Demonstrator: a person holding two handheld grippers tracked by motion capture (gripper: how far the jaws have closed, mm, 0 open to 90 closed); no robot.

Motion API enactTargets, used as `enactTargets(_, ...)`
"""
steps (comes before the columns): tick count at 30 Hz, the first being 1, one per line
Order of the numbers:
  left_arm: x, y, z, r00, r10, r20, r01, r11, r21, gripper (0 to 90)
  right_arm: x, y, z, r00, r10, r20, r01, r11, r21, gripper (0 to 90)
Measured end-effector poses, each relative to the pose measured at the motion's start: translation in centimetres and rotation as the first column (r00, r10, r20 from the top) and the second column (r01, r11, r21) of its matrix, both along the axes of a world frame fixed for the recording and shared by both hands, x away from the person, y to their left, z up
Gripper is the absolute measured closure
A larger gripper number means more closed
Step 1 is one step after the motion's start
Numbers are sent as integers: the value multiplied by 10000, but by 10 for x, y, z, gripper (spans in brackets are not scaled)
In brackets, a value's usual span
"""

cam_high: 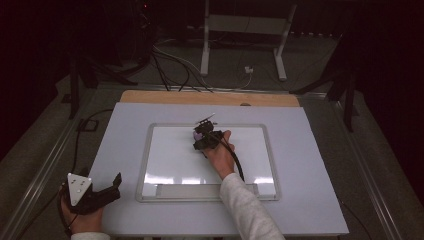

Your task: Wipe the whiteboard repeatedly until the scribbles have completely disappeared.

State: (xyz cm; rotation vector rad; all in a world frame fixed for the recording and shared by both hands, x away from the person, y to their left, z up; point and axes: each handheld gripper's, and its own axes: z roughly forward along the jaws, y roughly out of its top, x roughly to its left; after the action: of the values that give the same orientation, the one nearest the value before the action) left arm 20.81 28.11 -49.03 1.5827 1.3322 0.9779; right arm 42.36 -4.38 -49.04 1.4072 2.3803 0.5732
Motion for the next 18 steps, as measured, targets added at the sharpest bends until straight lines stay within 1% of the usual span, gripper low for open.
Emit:
enactTargets(2, 0, 0, 0, 10000, 3, -15, -3, 10000, 19, 5, 1, -6, 0, 9998, -174, 21, 174, 9998, -11, 412)
enactTargets(3, 0, -1, 0, 10000, -7, -13, 7, 10000, 32, 5, 1, -8, 0, 9998, -192, 15, 192, 9998, 58, 412)
enactTargets(7, 0, -1, 0, 10000, 6, -9, -6, 10000, 45, 5, -1, -8, -1, 9998, -153, 126, 153, 9999, -6, 412)
enactTargets(12, 0, -1, 0, 10000, 16, -14, -16, 10000, 17, 5, -2, -13, -1, 9999, -171, 3, 171, 9998, 141, 412)
enactTargets(14, 0, -1, 0, 10000, 10, -18, -10, 10000, 21, 5, -2, -17, -1, 9997, -259, -31, 260, 9994, 240, 412)
enactTargets(18, 0, -1, 0, 10000, 14, -7, -14, 10000, 39, 5, -3, -27, -1, 9986, -534, -51, 536, 9982, 276, 412)
